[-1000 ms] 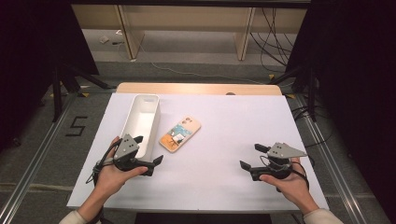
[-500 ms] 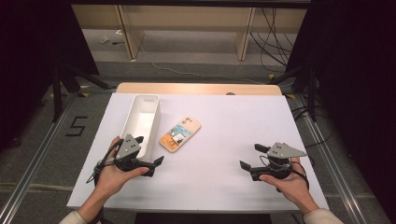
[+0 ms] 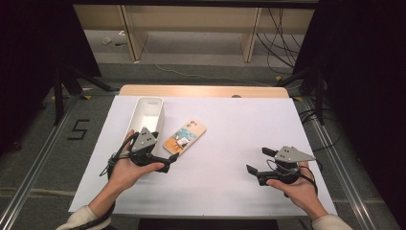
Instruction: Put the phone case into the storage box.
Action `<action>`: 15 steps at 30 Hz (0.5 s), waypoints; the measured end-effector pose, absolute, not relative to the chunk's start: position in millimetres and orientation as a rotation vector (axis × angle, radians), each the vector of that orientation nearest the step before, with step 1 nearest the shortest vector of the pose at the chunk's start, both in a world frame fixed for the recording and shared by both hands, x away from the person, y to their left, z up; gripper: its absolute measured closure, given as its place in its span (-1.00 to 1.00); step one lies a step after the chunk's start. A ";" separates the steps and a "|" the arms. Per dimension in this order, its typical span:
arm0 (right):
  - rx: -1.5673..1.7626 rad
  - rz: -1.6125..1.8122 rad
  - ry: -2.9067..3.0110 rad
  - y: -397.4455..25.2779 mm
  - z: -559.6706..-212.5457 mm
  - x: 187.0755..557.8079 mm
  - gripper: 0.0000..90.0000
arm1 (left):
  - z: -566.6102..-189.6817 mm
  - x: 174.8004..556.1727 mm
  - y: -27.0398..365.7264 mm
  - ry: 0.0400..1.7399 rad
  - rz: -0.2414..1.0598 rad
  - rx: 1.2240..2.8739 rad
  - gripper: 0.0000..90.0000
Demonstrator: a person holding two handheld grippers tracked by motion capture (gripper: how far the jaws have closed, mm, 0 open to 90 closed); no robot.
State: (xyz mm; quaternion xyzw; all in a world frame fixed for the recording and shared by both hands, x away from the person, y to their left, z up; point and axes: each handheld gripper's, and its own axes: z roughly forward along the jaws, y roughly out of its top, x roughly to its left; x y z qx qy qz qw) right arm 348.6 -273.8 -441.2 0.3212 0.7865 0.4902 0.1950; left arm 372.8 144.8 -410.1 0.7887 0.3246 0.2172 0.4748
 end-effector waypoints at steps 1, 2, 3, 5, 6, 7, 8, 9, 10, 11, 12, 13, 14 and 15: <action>0.901 1.374 2.203 -274.1 -441.4 348.7 -0.72 | -409.7 375.3 141.5 0.795 0.515 1.927 -1.00; 0.901 1.374 2.203 -274.1 -441.4 348.7 -0.72 | -409.4 378.1 138.5 0.799 0.502 1.927 -1.00; 0.902 1.374 2.201 -274.4 -441.5 348.7 -0.72 | -409.1 380.9 135.6 0.801 0.496 1.930 -1.00; 0.904 1.374 2.199 -275.0 -441.5 348.6 -0.72 | -408.5 386.3 129.9 0.791 0.498 1.947 -1.00; 0.904 1.373 2.198 -275.2 -441.5 348.6 -0.72 | -408.3 389.7 126.8 0.789 0.497 1.957 -1.00; 0.904 1.372 2.199 -275.4 -441.4 348.5 -0.72 | -408.4 392.2 124.5 0.791 0.498 1.967 -1.00; 0.905 1.374 2.197 -275.5 -441.3 348.4 -0.72 | -408.5 393.9 122.9 0.792 0.498 1.972 -1.00; 0.906 1.375 2.195 -275.7 -441.1 348.4 -0.72 | -408.7 396.9 120.5 0.788 0.499 1.973 -1.00; 0.906 1.375 2.193 -276.0 -441.0 348.5 -0.72 | -408.5 398.9 118.6 0.790 0.497 1.977 -1.00; 0.905 1.373 2.194 -276.3 -441.1 348.4 -0.72 | -408.2 400.5 117.5 0.784 0.499 1.984 -1.00; 0.906 1.372 2.195 -276.3 -441.3 348.4 -0.72 | -407.7 402.2 115.5 0.782 0.500 1.986 -1.00; 0.907 1.370 2.195 -276.2 -441.3 348.3 -0.72 | -407.4 404.0 113.1 0.778 0.499 1.985 -1.00; 0.907 1.370 2.195 -276.2 -441.3 348.3 -0.72 | -406.4 405.7 111.2 0.771 0.499 1.994 -1.00; 0.906 1.370 2.196 -275.6 -441.4 348.2 -0.72 | -405.6 407.3 108.9 0.768 0.498 1.996 -1.00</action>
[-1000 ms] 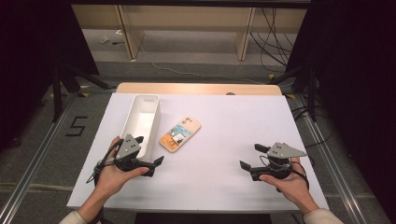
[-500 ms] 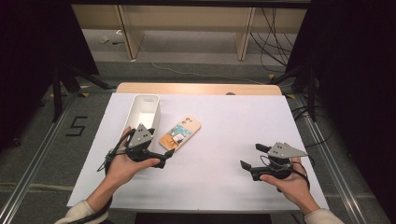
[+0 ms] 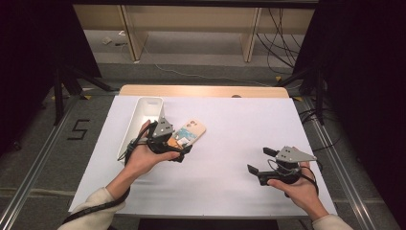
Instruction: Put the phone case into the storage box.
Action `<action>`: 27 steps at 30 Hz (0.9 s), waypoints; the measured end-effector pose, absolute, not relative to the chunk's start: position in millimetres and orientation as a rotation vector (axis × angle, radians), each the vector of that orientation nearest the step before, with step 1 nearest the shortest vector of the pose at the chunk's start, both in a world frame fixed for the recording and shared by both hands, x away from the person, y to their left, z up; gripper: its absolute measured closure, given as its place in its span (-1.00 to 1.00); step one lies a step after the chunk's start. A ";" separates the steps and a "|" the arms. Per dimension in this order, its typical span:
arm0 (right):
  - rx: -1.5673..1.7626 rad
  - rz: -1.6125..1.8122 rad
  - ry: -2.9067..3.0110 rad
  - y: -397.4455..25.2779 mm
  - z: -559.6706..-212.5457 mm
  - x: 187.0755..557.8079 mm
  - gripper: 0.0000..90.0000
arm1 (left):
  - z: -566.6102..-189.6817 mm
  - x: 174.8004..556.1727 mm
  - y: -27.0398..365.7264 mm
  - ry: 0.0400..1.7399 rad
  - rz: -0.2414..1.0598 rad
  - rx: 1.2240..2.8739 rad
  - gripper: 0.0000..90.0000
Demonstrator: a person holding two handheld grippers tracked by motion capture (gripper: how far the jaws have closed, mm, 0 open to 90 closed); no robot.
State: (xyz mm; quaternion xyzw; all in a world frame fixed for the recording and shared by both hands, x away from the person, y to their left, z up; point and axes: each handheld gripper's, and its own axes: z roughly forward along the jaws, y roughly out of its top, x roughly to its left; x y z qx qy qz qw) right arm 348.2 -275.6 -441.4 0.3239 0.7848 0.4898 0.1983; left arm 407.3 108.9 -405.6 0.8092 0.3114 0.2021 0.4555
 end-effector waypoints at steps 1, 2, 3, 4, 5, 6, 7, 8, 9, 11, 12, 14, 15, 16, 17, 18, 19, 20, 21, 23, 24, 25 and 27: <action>0.906 1.370 2.196 -275.6 -441.4 348.2 -0.72 | -404.6 409.2 107.2 0.761 0.501 2.006 -1.00; 0.904 1.371 2.196 -275.2 -441.5 348.2 -0.72 | -403.5 411.2 105.5 0.760 0.502 2.012 -1.00; 0.903 1.371 2.198 -274.9 -441.6 348.2 -0.72 | -402.5 413.5 104.0 0.757 0.503 2.013 -1.00; 0.900 1.370 2.198 -274.7 -441.7 348.2 -0.72 | -401.9 416.2 102.7 0.757 0.502 2.015 -1.00; 0.899 1.371 2.199 -274.4 -441.8 348.3 -0.72 | -401.4 418.7 101.3 0.761 0.501 2.014 -1.00; 0.898 1.371 2.199 -274.3 -441.9 348.2 -0.72 | -401.5 421.9 100.0 0.762 0.503 2.014 -1.00; 0.899 1.371 2.200 -274.3 -441.8 348.1 -0.72 | -401.6 424.0 99.0 0.765 0.503 2.016 -1.00; 0.898 1.370 2.198 -274.5 -441.6 347.8 -0.72 | -401.8 425.4 98.1 0.769 0.503 2.017 -1.00; 0.898 1.370 2.198 -274.5 -441.6 347.8 -0.72 | -402.1 426.7 97.1 0.770 0.502 2.021 -1.00; 0.901 1.372 2.198 -274.8 -441.6 347.7 -0.72 | -402.5 429.1 95.0 0.763 0.499 2.027 -1.00; 0.901 1.372 2.199 -274.8 -441.6 347.7 -0.72 | -402.7 430.4 93.5 0.765 0.499 2.024 -1.00; 0.899 1.372 2.200 -274.7 -441.8 347.9 -0.72 | -401.9 432.2 92.1 0.766 0.498 2.037 -1.00; 0.898 1.372 2.199 -274.7 -441.8 347.9 -0.72 | -402.0 433.5 90.9 0.763 0.496 2.034 -1.00; 0.897 1.373 2.199 -274.4 -441.7 347.8 -0.72 | -401.6 434.6 90.2 0.764 0.495 2.041 -1.00; 0.897 1.373 2.200 -274.2 -441.7 347.7 -0.72 | -401.6 436.0 88.9 0.766 0.497 2.039 -1.00; 0.898 1.371 2.201 -274.2 -441.6 347.6 -0.72 | -401.3 436.9 88.3 0.764 0.497 2.043 -1.00; 0.898 1.370 2.201 -274.1 -441.7 347.6 -0.72 | -401.1 438.0 87.3 0.764 0.495 2.046 -1.00; 0.898 1.372 2.201 -274.0 -441.7 347.6 -0.72 | -401.2 438.8 86.1 0.766 0.495 2.043 -1.00; 0.897 1.373 2.199 -274.0 -441.8 347.9 -0.72 | -401.0 440.2 84.9 0.763 0.495 2.048 -1.00; 0.897 1.374 2.199 -274.0 -441.8 347.9 -0.72 | -401.7 442.0 82.3 0.761 0.491 2.051 -1.00; 0.897 1.374 2.200 -274.0 -441.9 347.9 -0.72 | -401.9 443.2 81.4 0.759 0.491 2.060 -1.00; 0.898 1.375 2.200 -274.0 -442.0 348.0 -0.72 | -402.3 444.1 80.2 0.762 0.487 2.061 -1.00; 0.900 1.375 2.201 -274.0 -442.1 348.0 -0.72 | -403.1 446.1 78.3 0.762 0.486 2.064 -1.00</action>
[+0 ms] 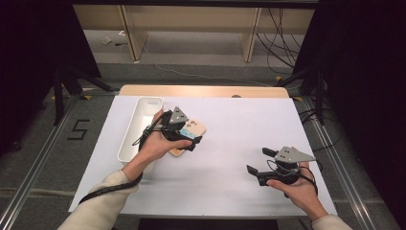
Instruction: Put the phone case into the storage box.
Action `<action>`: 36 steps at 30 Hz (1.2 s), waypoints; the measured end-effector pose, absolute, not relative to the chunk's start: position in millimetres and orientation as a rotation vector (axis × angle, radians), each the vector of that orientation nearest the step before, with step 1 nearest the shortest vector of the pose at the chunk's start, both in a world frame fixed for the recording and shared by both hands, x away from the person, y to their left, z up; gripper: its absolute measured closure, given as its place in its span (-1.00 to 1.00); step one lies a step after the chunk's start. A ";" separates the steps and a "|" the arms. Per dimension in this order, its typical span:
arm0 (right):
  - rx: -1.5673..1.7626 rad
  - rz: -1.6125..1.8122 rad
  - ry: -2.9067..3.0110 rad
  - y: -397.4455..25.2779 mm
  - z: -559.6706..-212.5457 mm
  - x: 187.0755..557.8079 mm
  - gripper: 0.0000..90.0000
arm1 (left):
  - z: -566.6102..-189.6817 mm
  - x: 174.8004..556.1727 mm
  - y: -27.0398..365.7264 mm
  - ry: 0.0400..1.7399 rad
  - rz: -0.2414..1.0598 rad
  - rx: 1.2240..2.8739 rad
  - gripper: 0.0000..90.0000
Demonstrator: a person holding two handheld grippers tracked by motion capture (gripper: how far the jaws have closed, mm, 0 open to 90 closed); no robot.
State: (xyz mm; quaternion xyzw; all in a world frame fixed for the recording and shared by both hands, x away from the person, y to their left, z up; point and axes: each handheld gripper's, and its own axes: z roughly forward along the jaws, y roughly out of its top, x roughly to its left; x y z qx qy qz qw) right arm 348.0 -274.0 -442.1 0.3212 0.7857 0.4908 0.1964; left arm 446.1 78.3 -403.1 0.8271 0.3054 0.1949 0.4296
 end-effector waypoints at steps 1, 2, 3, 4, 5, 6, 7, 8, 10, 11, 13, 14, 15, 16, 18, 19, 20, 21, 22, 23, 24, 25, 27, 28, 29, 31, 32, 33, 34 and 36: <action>0.899 1.376 2.201 -274.1 -442.1 348.0 -0.72 | -403.2 447.0 77.1 0.766 0.483 2.068 -1.00; 0.899 1.376 2.201 -274.2 -442.1 348.0 -0.72 | -403.3 448.3 76.1 0.763 0.481 2.071 -1.00; 0.899 1.376 2.200 -274.2 -442.1 348.0 -0.72 | -403.5 449.8 74.8 0.763 0.482 2.071 -1.00; 0.900 1.375 2.200 -274.3 -442.1 348.0 -0.72 | -403.8 450.7 73.7 0.766 0.480 2.068 -1.00; 0.900 1.376 2.200 -274.3 -442.1 348.0 -0.72 | -404.0 451.9 72.8 0.766 0.478 2.067 -1.00; 0.901 1.376 2.200 -274.3 -442.0 348.0 -0.72 | -403.9 452.6 72.2 0.766 0.478 2.069 -1.00; 0.900 1.375 2.199 -274.4 -442.0 348.0 -0.72 | -404.0 453.6 71.5 0.767 0.477 2.068 -1.00; 0.901 1.375 2.199 -274.4 -442.0 348.0 -0.72 | -404.0 454.6 70.9 0.766 0.480 2.070 -1.00; 0.901 1.375 2.200 -274.4 -442.0 348.0 -0.72 | -404.0 456.9 70.0 0.768 0.486 2.078 -1.00; 0.899 1.376 2.199 -274.3 -442.2 348.2 -0.72 | -404.3 458.1 69.5 0.772 0.488 2.076 -1.00; 0.901 1.375 2.200 -274.3 -442.2 348.1 -0.72 | -404.6 460.2 69.2 0.771 0.484 2.085 -1.00; 0.899 1.376 2.200 -274.3 -442.1 348.1 -0.72 | -404.9 461.5 68.7 0.772 0.482 2.090 -1.00; 0.901 1.377 2.201 -274.2 -442.1 348.1 -0.72 | -405.5 462.7 68.3 0.774 0.485 2.092 -1.00; 0.900 1.377 2.199 -274.3 -442.1 348.1 -0.72 | -406.0 463.8 68.0 0.778 0.485 2.096 -1.00; 0.903 1.374 2.200 -274.5 -442.1 348.1 -0.72 | -406.7 466.0 67.5 0.781 0.482 2.099 -1.00; 0.905 1.374 2.201 -274.5 -442.1 348.1 -0.72 | -407.2 467.4 67.3 0.785 0.481 2.102 -1.00; 0.904 1.376 2.200 -274.4 -442.2 348.1 -0.72 | -407.5 468.3 67.1 0.785 0.481 2.102 -1.00; 0.904 1.374 2.200 -274.5 -442.1 348.1 -0.72 | -407.9 469.8 67.0 0.788 0.481 2.105 -1.00; 0.901 1.376 2.200 -274.5 -442.2 348.2 -0.72 | -408.3 470.8 66.8 0.791 0.481 2.106 -1.00; 0.902 1.374 2.200 -274.6 -442.1 348.1 -0.72 | -408.7 471.9 66.6 0.792 0.480 2.107 -1.00; 0.903 1.375 2.201 -274.7 -442.1 348.1 -0.72 | -408.9 472.7 66.2 0.796 0.478 2.106 -1.00; 0.903 1.374 2.201 -274.7 -442.1 348.1 -0.72 | -409.1 473.7 65.9 0.798 0.479 2.109 -1.00; 0.904 1.375 2.200 -274.7 -442.1 348.2 -0.72 | -409.3 475.7 65.7 0.798 0.482 2.113 -1.00; 0.903 1.375 2.200 -274.7 -442.1 348.1 -0.72 | -409.5 476.9 65.5 0.801 0.484 2.113 -1.00; 0.903 1.374 2.200 -274.7 -442.0 348.1 -0.72 | -409.8 478.1 65.3 0.802 0.482 2.114 -1.00; 0.903 1.374 2.200 -274.6 -442.0 348.0 -0.72 | -410.5 480.5 64.7 0.806 0.481 2.120 -1.00; 0.902 1.376 2.200 -274.6 -442.1 348.1 -0.72 | -411.1 481.4 64.1 0.807 0.478 2.122 -1.00; 0.903 1.375 2.201 -274.6 -442.0 348.0 -0.72 | -411.5 482.2 63.8 0.806 0.475 2.124 -1.00; 0.903 1.375 2.201 -274.7 -442.1 348.1 -0.72 | -412.2 483.2 63.3 0.807 0.475 2.127 -1.00; 0.902 1.375 2.201 -274.7 -442.1 348.2 -0.72 | -413.9 485.3 61.9 0.812 0.471 2.131 -1.00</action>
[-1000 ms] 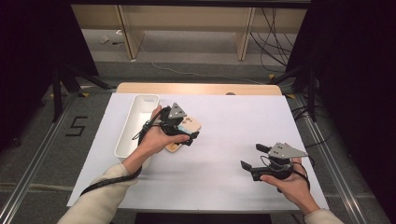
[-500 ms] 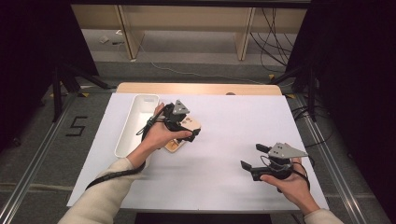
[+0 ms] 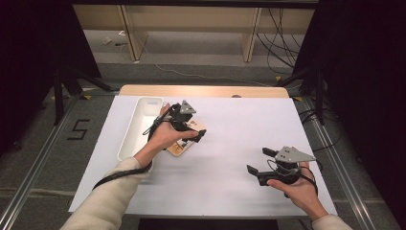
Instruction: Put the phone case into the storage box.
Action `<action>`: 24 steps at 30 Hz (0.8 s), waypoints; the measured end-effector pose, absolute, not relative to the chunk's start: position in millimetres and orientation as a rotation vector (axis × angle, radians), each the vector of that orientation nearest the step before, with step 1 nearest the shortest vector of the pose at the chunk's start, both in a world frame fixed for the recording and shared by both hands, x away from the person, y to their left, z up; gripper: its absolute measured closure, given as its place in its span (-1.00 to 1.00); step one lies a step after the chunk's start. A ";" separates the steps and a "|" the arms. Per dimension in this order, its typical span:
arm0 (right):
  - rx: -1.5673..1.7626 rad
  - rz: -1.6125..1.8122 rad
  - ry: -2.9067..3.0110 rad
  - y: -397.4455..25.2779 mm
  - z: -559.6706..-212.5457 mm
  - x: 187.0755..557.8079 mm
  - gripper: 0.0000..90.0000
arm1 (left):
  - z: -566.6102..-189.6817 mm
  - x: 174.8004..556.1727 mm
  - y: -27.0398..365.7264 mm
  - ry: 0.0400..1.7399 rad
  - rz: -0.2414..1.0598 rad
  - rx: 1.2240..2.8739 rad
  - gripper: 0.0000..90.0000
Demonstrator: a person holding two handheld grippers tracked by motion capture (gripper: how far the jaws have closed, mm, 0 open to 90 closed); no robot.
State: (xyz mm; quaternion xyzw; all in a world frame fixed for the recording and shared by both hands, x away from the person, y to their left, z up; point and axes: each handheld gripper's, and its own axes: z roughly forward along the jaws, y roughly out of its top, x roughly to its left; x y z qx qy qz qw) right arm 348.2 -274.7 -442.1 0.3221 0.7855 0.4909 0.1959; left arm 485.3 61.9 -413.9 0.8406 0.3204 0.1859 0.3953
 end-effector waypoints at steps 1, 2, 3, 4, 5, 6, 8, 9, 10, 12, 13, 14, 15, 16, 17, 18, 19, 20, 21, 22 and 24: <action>0.904 1.374 2.200 -274.8 -442.0 348.1 -0.72 | -414.8 486.2 61.5 0.814 0.469 2.134 -1.00; 0.903 1.375 2.200 -274.8 -442.1 348.2 -0.72 | -415.6 486.7 60.8 0.817 0.468 2.133 -1.00; 0.905 1.374 2.200 -274.8 -442.1 348.1 -0.72 | -416.4 487.5 60.3 0.818 0.464 2.138 -1.00; 0.904 1.375 2.201 -274.8 -442.1 348.1 -0.72 | -417.5 488.6 59.8 0.821 0.464 2.144 -1.00; 0.904 1.375 2.200 -274.8 -442.0 348.1 -0.72 | -418.1 489.5 59.4 0.822 0.462 2.147 -1.00; 0.904 1.376 2.200 -274.8 -442.0 348.1 -0.72 | -418.4 490.3 58.9 0.823 0.460 2.150 -1.00; 0.903 1.376 2.200 -274.5 -442.0 348.2 -0.72 | -418.7 492.3 58.3 0.827 0.460 2.152 -1.00; 0.901 1.378 2.200 -274.5 -442.1 348.2 -0.72 | -419.0 493.4 58.1 0.831 0.459 2.153 -1.00; 0.903 1.375 2.201 -274.6 -441.9 348.0 -0.72 | -419.3 494.7 57.7 0.834 0.457 2.153 -1.00; 0.904 1.377 2.199 -274.7 -441.9 348.1 -0.72 | -420.3 497.5 56.9 0.844 0.453 2.159 -1.00; 0.906 1.379 2.197 -274.7 -442.1 348.2 -0.72 | -420.8 498.6 56.1 0.848 0.451 2.159 -1.00; 0.907 1.379 2.198 -274.6 -442.1 348.2 -0.72 | -421.1 499.7 55.7 0.849 0.451 2.165 -1.00; 0.907 1.377 2.200 -274.6 -442.0 348.1 -0.72 | -421.7 500.8 54.9 0.853 0.451 2.165 -1.00; 0.906 1.377 2.200 -274.4 -441.9 348.1 -0.72 | -422.3 501.8 54.0 0.857 0.446 2.167 -1.00; 0.903 1.378 2.200 -274.1 -441.9 348.0 -0.72 | -423.0 503.1 53.3 0.858 0.448 2.170 -1.00; 0.904 1.380 2.201 -274.0 -441.9 347.9 -0.72 | -423.6 504.4 52.6 0.860 0.449 2.174 -1.00; 0.902 1.379 2.201 -274.0 -442.0 347.9 -0.72 | -423.9 505.3 52.1 0.861 0.447 2.176 -1.00; 0.903 1.378 2.200 -274.0 -442.0 348.0 -0.72 | -424.4 506.7 51.3 0.863 0.444 2.177 -1.00; 0.904 1.377 2.199 -274.2 -442.1 348.1 -0.72 | -424.8 508.1 50.5 0.866 0.443 2.176 -1.00; 0.908 1.376 2.199 -274.5 -442.2 348.2 -0.72 | -425.1 510.0 49.8 0.867 0.444 2.174 -1.00; 0.915 1.374 2.195 -275.3 -442.1 348.2 -0.72 | -426.1 512.5 48.5 0.873 0.441 2.177 -1.00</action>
